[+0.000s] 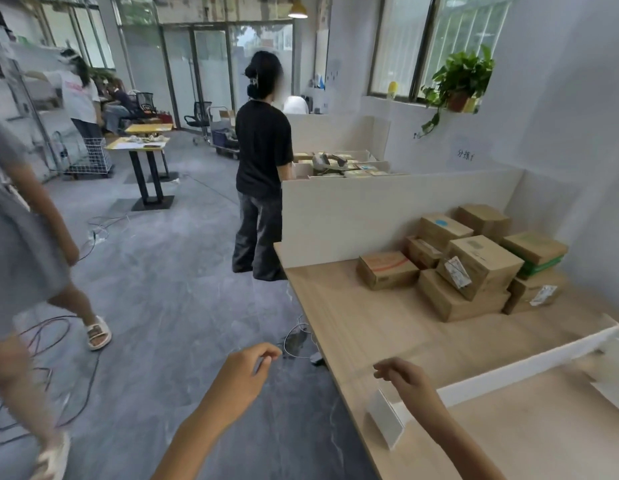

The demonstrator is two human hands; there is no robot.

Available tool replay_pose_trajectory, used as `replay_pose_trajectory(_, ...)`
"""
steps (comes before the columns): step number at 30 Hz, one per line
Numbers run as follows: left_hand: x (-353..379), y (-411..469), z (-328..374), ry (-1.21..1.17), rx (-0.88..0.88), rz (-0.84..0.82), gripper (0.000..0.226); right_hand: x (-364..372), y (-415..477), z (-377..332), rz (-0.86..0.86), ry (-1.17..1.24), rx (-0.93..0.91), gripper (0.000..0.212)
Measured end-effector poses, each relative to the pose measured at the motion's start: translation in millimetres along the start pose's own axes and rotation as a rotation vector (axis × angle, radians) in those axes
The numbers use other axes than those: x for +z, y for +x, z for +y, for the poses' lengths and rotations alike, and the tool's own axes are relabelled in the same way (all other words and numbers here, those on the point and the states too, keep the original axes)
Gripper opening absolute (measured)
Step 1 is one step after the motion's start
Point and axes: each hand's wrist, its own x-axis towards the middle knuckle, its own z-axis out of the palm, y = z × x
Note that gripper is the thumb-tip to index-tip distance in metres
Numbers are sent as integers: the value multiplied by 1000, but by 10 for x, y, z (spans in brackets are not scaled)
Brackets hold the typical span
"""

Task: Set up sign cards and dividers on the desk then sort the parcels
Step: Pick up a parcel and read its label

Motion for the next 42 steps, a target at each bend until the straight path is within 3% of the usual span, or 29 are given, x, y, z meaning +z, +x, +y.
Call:
replay_pose_trajectory(11,-263,2369,-437,47,113,-184,24,285,1670,-232,226,-87,75,33)
replay_pose_trajectory(22,648,4497,-446,94,233,-504,25,-156,2904,341,433,-104,320,31)
replay_pose_trajectory(27,1176,5400,-359,130,282,-605,25,-305,3536,599,422,-93,450,28)
replay_pose_trajectory(37,2350,6752,-356,105,231,-766,31,-192,4791,1019,418,84,784,28)
replay_pose_trajectory(42,2910,7147,-361,106,142,-860,45,-43,5312,1187,539,425,1051,39)
